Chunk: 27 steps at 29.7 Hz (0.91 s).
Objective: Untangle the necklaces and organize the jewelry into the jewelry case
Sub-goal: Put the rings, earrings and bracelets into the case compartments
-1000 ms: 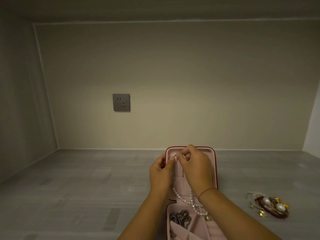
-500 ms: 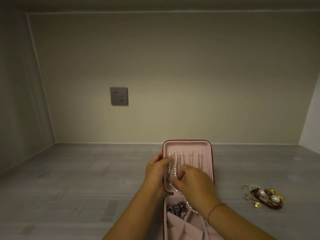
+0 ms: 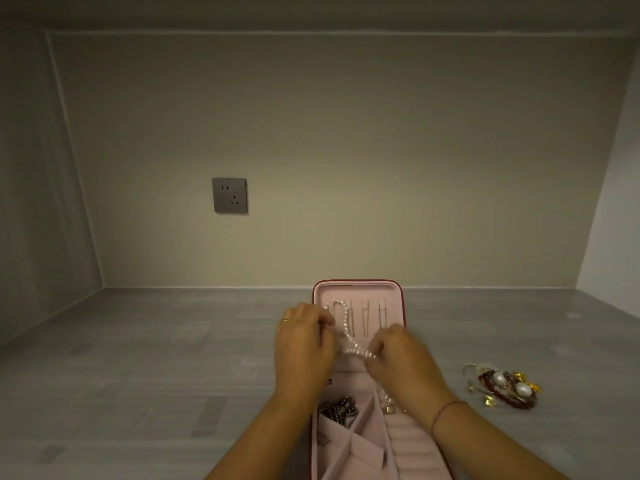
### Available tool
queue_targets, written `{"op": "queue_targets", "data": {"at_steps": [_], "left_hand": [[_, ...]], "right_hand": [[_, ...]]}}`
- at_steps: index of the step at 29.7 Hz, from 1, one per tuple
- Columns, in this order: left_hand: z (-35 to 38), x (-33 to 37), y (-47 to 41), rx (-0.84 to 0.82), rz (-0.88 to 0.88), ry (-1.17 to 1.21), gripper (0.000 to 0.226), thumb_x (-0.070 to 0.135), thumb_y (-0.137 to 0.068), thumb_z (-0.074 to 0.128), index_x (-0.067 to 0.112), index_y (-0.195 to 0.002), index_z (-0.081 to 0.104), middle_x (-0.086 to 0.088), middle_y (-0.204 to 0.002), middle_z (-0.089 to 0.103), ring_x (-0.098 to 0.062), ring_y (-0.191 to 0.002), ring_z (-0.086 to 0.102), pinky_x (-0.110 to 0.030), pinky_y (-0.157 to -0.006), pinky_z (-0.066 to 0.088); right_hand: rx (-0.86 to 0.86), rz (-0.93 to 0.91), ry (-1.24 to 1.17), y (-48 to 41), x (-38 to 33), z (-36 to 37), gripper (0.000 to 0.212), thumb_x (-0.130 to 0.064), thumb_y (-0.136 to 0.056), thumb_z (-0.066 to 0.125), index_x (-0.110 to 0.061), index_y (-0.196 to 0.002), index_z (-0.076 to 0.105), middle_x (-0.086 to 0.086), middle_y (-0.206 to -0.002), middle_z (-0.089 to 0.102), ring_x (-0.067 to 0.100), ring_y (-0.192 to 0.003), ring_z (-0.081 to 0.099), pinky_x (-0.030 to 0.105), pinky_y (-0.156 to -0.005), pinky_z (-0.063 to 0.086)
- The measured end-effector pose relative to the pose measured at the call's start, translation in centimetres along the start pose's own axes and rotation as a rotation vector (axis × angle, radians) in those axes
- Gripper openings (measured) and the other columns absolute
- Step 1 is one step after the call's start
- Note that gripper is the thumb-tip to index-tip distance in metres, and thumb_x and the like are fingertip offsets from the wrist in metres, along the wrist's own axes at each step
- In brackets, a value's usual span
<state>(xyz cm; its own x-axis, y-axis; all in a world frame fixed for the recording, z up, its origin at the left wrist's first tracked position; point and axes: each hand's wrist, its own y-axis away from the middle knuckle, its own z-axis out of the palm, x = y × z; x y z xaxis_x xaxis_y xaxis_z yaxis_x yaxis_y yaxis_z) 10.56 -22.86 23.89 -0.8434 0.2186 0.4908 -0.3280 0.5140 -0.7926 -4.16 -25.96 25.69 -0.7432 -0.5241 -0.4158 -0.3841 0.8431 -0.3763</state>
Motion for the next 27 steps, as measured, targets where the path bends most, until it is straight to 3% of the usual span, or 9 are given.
{"op": "queue_targets", "data": {"at_steps": [3, 6, 8, 13, 18, 22, 24, 26, 27], "left_hand": [[1.1, 0.4, 1.1, -0.110, 0.142, -0.121, 0.015, 0.006, -0.068, 0.059, 0.020, -0.072, 0.066, 0.009, -0.074, 0.061, -0.011, -0.068, 0.055, -0.016, -0.057, 0.040], [2.3, 0.2, 1.8, -0.176, 0.229, -0.218, 0.015, 0.004, -0.068, 0.070, 0.016, -0.076, 0.071, 0.005, -0.079, 0.064, -0.013, -0.065, 0.059, -0.024, -0.053, 0.049], [2.6, 0.0, 1.8, -0.167, 0.241, -0.262, 0.024, 0.002, -0.062, 0.077, 0.016, -0.081, 0.071, 0.003, -0.082, 0.065, -0.016, -0.066, 0.060, -0.028, -0.053, 0.051], [2.9, 0.2, 2.0, -0.181, 0.226, -0.433, 0.037, 0.007, -0.053, 0.081, 0.016, -0.087, 0.070, 0.000, -0.086, 0.064, -0.019, -0.072, 0.059, -0.030, -0.059, 0.048], [3.2, 0.0, 2.2, -0.266, 0.204, -0.539, 0.039, 0.012, -0.046, 0.086, 0.014, -0.082, 0.070, -0.003, -0.083, 0.065, -0.021, -0.071, 0.061, -0.031, -0.059, 0.049], [3.3, -0.2, 2.1, -0.269, 0.198, -0.523, 0.039, 0.017, -0.045, 0.090, 0.018, -0.077, 0.068, -0.001, -0.082, 0.064, -0.020, -0.071, 0.061, -0.031, -0.060, 0.050], [3.0, -0.1, 2.2, -0.238, 0.219, -0.437, 0.031, 0.014, -0.054, 0.081, 0.019, -0.079, 0.064, 0.002, -0.081, 0.061, -0.018, -0.071, 0.059, -0.029, -0.060, 0.048], [2.6, 0.1, 2.3, -0.219, 0.217, -0.335, 0.011, 0.018, -0.069, 0.057, 0.022, -0.079, 0.058, 0.006, -0.077, 0.056, -0.016, -0.069, 0.055, -0.027, -0.061, 0.043], [2.4, 0.2, 2.3, -0.220, 0.193, -0.286, 0.011, 0.021, -0.072, 0.046, 0.022, -0.079, 0.055, 0.008, -0.076, 0.054, -0.015, -0.069, 0.053, -0.026, -0.062, 0.040]], "right_hand": [[0.225, 0.019, -0.149, -1.6, 0.7, -1.9, 0.010, -0.014, -0.080, 0.065, -0.019, -0.074, 0.058, -0.003, -0.085, 0.058, 0.011, -0.074, 0.053, 0.020, -0.062, 0.039], [0.320, 0.009, -0.245, -2.8, 0.9, -2.8, 0.012, -0.012, -0.080, 0.067, -0.016, -0.073, 0.059, -0.002, -0.078, 0.060, 0.012, -0.070, 0.057, 0.018, -0.060, 0.044], [0.348, -0.010, -0.271, -3.5, 1.2, -2.8, 0.012, -0.011, -0.080, 0.069, -0.015, -0.074, 0.059, -0.001, -0.078, 0.061, 0.014, -0.071, 0.058, 0.014, -0.058, 0.041], [0.355, -0.032, -0.278, -4.4, 1.5, -2.0, 0.008, -0.012, -0.081, 0.069, -0.013, -0.078, 0.061, 0.001, -0.082, 0.059, 0.017, -0.073, 0.057, 0.025, -0.065, 0.048], [0.360, -0.048, -0.278, -4.9, 1.6, -1.5, 0.015, -0.011, -0.082, 0.068, -0.018, -0.075, 0.057, -0.001, -0.083, 0.055, 0.013, -0.071, 0.053, 0.011, -0.060, 0.038], [0.333, -0.036, -0.304, -5.1, 1.6, -1.3, 0.013, -0.001, -0.079, 0.066, -0.013, -0.080, 0.061, -0.002, -0.084, 0.055, 0.013, -0.072, 0.054, 0.008, -0.059, 0.038], [0.301, -0.051, -0.314, -5.1, 1.6, -1.0, 0.022, 0.008, -0.074, 0.062, -0.013, -0.080, 0.063, -0.003, -0.084, 0.057, 0.012, -0.073, 0.054, 0.009, -0.060, 0.040], [0.271, -0.099, -0.268, -5.2, 1.7, -0.7, 0.027, 0.011, -0.072, 0.062, -0.015, -0.078, 0.063, -0.005, -0.084, 0.058, 0.009, -0.072, 0.053, 0.008, -0.060, 0.039], [0.234, -0.126, -0.218, -5.3, 1.8, -0.5, 0.026, 0.011, -0.072, 0.063, -0.014, -0.079, 0.064, -0.005, -0.085, 0.057, 0.008, -0.072, 0.052, 0.008, -0.059, 0.037]]}}
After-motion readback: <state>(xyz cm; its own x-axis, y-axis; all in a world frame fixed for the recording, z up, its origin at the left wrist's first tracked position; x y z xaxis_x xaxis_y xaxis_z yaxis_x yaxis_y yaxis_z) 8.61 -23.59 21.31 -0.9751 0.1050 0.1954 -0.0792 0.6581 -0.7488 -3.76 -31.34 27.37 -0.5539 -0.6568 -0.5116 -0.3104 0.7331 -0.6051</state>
